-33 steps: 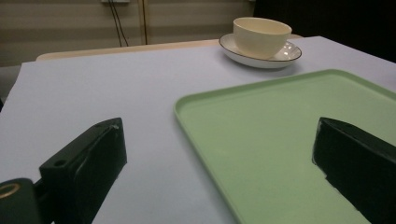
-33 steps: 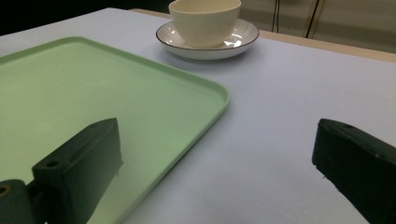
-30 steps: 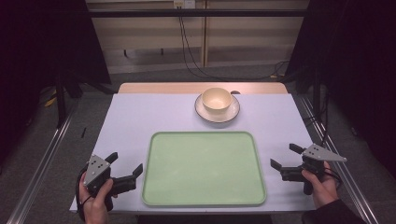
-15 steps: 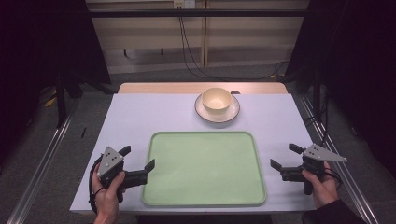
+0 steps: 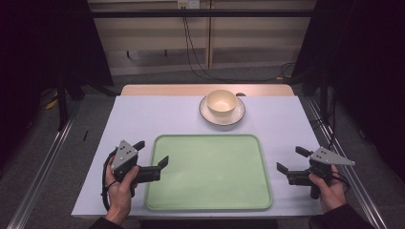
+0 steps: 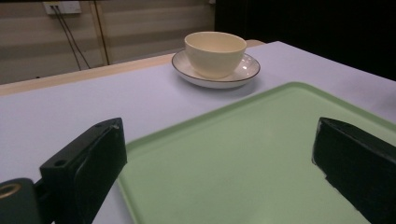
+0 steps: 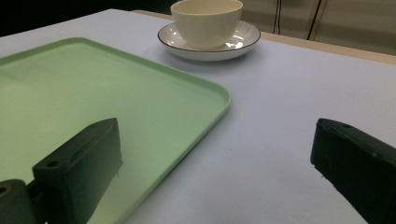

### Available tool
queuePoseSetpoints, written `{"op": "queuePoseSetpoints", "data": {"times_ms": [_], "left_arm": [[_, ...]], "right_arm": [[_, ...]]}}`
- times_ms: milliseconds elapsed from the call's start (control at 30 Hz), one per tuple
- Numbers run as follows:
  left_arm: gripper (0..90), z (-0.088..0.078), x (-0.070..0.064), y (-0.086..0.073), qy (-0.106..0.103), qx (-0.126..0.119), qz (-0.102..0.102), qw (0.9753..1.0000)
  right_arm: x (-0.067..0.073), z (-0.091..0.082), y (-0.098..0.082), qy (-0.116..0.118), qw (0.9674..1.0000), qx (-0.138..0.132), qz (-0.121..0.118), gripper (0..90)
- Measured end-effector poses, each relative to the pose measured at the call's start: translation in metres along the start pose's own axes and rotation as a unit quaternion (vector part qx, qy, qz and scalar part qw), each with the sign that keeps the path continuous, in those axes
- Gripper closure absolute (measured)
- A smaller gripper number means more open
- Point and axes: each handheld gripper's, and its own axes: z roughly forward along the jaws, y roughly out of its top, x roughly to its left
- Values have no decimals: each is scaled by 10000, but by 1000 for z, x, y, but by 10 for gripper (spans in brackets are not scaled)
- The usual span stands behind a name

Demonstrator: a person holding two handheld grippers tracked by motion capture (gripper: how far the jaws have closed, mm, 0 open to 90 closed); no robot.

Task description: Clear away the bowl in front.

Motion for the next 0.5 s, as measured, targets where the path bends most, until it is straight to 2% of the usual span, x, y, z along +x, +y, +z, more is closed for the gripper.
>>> {"op": "queuePoseSetpoints", "data": {"times_ms": [100, 233, 433, 467, 500], "left_arm": [[28, 5, 1, 5, -93, 25, -65, 9999], [29, 10, 1, 11, -228, -29, -54, 9997], [16, 18, 1, 17, -258, -102, 6, 9996], [24, 20, 1, 18, -302, -88, -1, 9995], [20, 24, 2, 20, -456, -86, -15, 9989]], "right_arm": [[0, 0, 0, -3, 10000, -2, -4, 14], [0, 0, 0, -2, 10000, -6, -7, 15], [0, 0, 0, -10, 10000, -9, 0, 15], [0, 0, 0, 7, 10000, -2, -7, 15], [0, 0, 0, 9, 10000, -3, -7, 15]]}}
